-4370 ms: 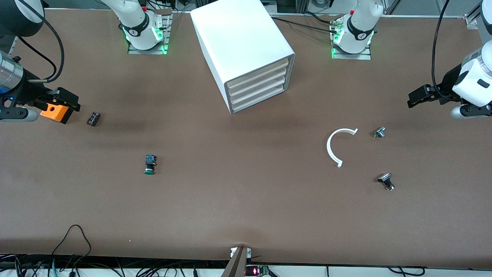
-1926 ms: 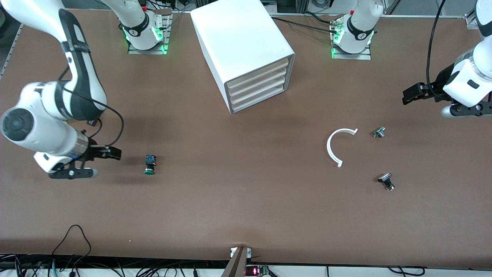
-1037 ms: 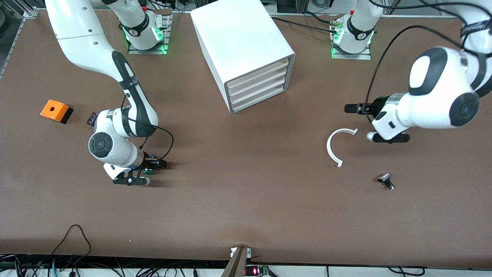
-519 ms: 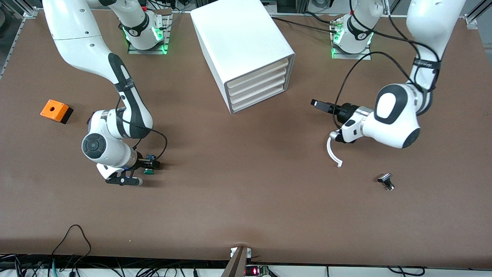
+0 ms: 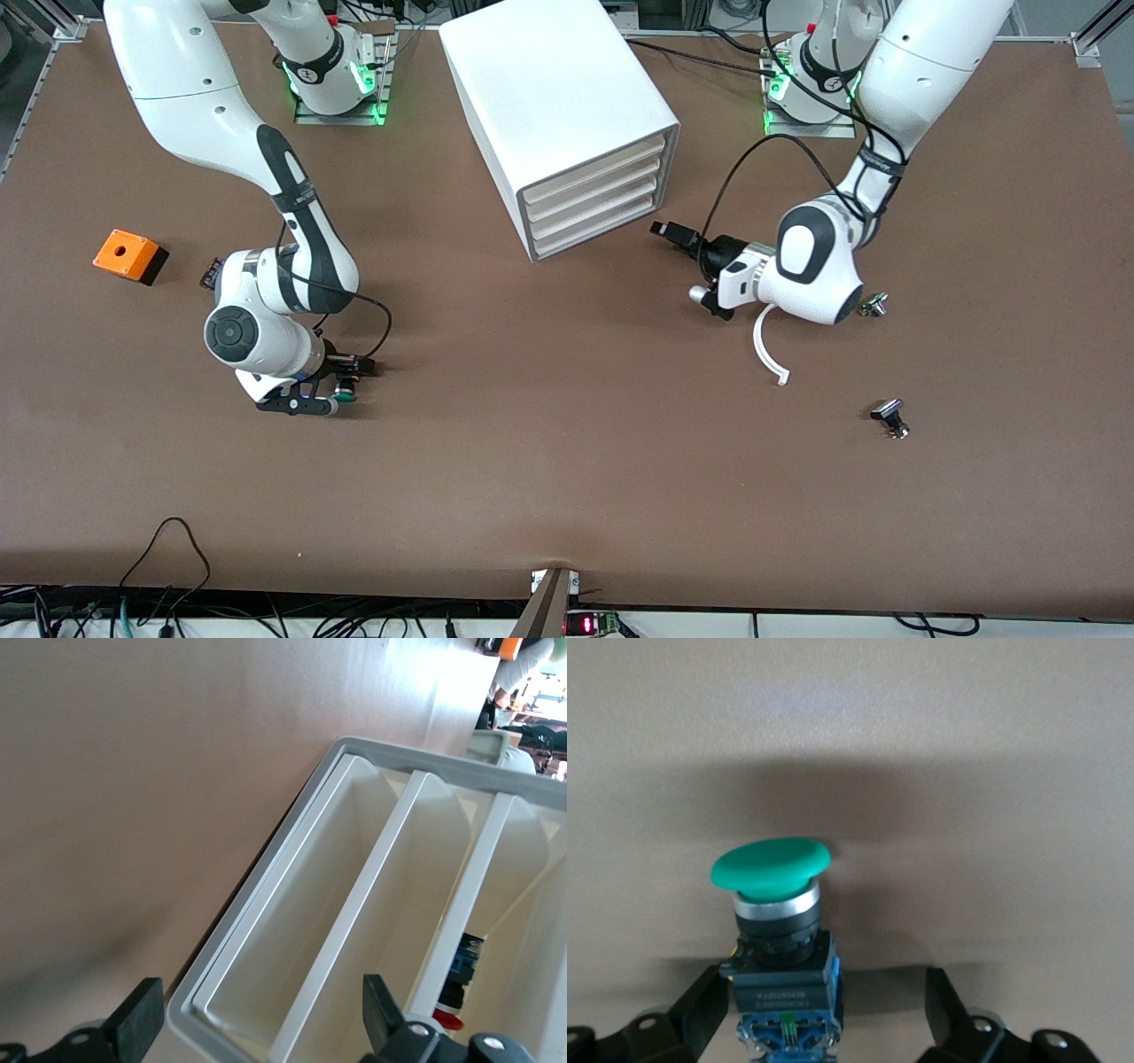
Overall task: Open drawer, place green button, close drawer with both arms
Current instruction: 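Reach the left gripper to the cabinet's lowest drawer front, then pull the drawer open with the left gripper while the right gripper lifts the button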
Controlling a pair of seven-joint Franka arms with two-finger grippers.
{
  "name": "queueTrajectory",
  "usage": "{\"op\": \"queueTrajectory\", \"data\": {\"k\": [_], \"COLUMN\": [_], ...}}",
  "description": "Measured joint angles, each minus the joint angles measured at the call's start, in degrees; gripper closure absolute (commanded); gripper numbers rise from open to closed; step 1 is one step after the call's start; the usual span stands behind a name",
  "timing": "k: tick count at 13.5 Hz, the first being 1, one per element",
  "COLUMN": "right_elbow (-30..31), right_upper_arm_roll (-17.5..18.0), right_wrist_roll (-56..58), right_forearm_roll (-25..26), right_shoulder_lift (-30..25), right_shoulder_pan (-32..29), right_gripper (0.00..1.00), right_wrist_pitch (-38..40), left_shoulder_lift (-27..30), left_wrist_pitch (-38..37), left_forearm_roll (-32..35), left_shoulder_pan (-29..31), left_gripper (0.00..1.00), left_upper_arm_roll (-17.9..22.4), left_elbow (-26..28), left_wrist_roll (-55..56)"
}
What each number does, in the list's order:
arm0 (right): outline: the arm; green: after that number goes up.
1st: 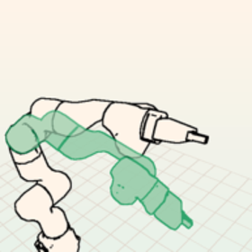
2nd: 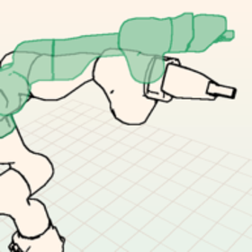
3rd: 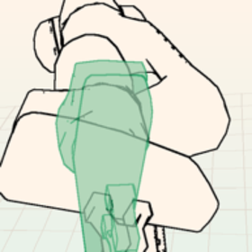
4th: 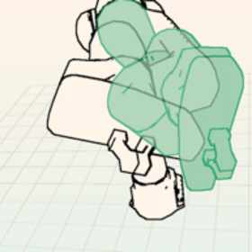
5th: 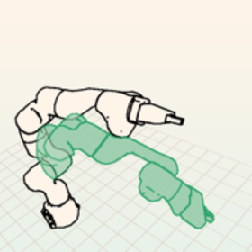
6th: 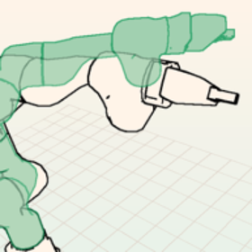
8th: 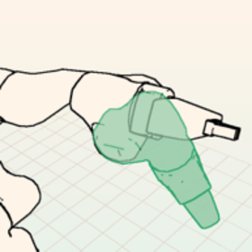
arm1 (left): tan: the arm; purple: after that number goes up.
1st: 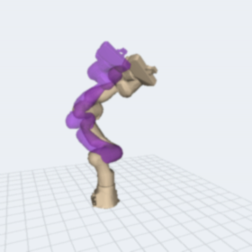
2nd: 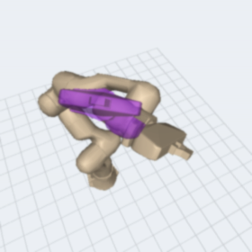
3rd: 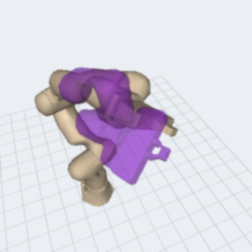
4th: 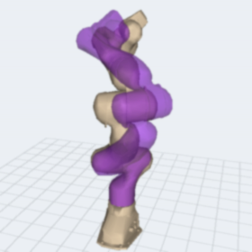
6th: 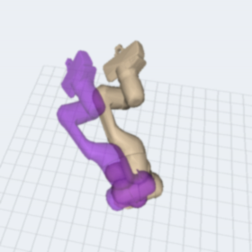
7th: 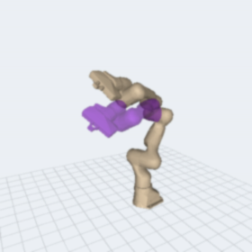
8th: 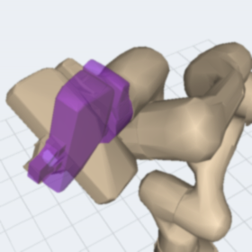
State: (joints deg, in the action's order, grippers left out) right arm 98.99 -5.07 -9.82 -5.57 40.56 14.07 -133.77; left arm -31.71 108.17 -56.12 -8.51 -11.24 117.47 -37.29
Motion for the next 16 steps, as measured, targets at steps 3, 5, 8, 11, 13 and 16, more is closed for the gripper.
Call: {"op": "queueTrajectory", "data": {"k": [3,5,8,11,13,16], "right_elbow": [0.15,0.36,0.36,-0.29,-1.58,-4.91], "right_upper_arm_roll": [0.16,0.4,2.03,2.92,2.92,2.94], "right_wrist_roll": [0.0,0.0,-0.09,-0.69,-0.69,1.43], "right_forearm_roll": [0.0,0.02,-0.01,-0.02,-0.02,-0.02], "right_shoulder_lift": [-0.52,-1.16,-1.36,-1.91,-3.13,-4.89], "right_shoulder_pan": [0.1,0.14,0.27,0.49,0.46,0.48], "right_gripper": [0.53,0.72,0.79,0.79,0.79,0.79], "right_wrist_pitch": [0.0,0.11,0.06,-0.27,-0.37,-0.43], "left_shoulder_lift": [-0.46,-0.48,-0.78,-1.47,-1.86,-2.06], "left_wrist_pitch": [0.21,0.31,0.61,0.68,0.75,2.52], "left_forearm_roll": [-0.27,-0.68,-2.47,-2.69,-4.22,-5.51], "left_shoulder_pan": [-0.94,-1.45,-2.63,-3.19,-3.27,-3.71], "left_gripper": [0.23,0.45,0.56,0.56,0.57,0.78], "left_upper_arm_roll": [-1.97,-3.6,-4.51,-4.89,-5.27,-6.24], "left_elbow": [0.22,0.43,1.04,1.31,1.8,2.89], "left_wrist_roll": [-1.46,-1.48,-1.66,-1.86,-1.93,-2.13]}}
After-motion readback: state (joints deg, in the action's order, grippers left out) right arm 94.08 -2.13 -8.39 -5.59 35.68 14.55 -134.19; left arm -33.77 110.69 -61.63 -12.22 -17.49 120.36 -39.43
